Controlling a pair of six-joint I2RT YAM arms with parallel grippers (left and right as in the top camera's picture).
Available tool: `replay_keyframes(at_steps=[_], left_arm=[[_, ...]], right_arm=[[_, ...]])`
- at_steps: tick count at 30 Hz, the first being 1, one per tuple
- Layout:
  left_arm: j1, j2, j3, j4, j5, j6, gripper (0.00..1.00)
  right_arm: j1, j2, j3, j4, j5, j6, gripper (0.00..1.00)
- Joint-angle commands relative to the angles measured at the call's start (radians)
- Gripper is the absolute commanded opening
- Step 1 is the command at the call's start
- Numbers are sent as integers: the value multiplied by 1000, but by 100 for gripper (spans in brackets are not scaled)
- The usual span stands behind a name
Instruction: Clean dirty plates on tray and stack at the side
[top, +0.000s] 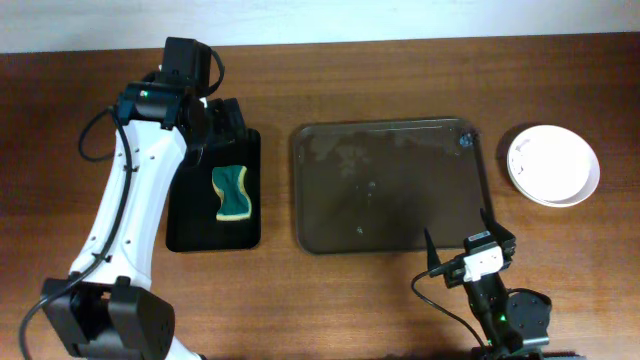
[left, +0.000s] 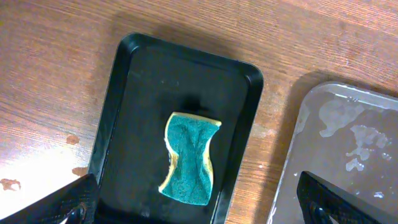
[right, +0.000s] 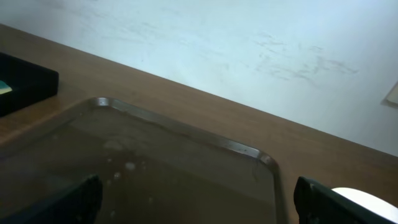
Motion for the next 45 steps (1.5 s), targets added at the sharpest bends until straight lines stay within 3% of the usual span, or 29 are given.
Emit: replay_keyframes(at_steps=[1, 9, 12, 14, 16, 18, 20, 22, 26, 45], left_arm=[[3, 1, 2, 2, -4, 12, 100], [3, 1, 2, -1, -37, 31, 100], [2, -106, -15, -2, -119, 60, 100], [3, -344, -214, 252, -103, 233, 100], [4, -670, -613, 623, -25, 415, 100], [61, -986, -1031, 924, 75, 470, 100], [132, -1225, -1311, 1045, 130, 470, 100], [151, -1410, -1479, 1071, 130, 481, 100], [151, -1597, -1659, 1078, 129, 565, 100], [148, -1755, -1719, 1057, 129, 571, 100]], right_arm=[[5, -11, -12, 6, -20, -3, 98], [5, -11, -12, 6, -20, -3, 99], [5, -11, -12, 6, -20, -3, 99], [5, -11, -12, 6, -20, -3, 99], [5, -11, -12, 6, -20, -3, 99], [5, -11, -12, 6, -20, -3, 99], [5, -11, -12, 6, -20, -3, 99], [5, -11, -12, 6, -20, -3, 99], [5, -11, -12, 6, -20, -3, 99], [5, -11, -12, 6, -20, -3, 99]])
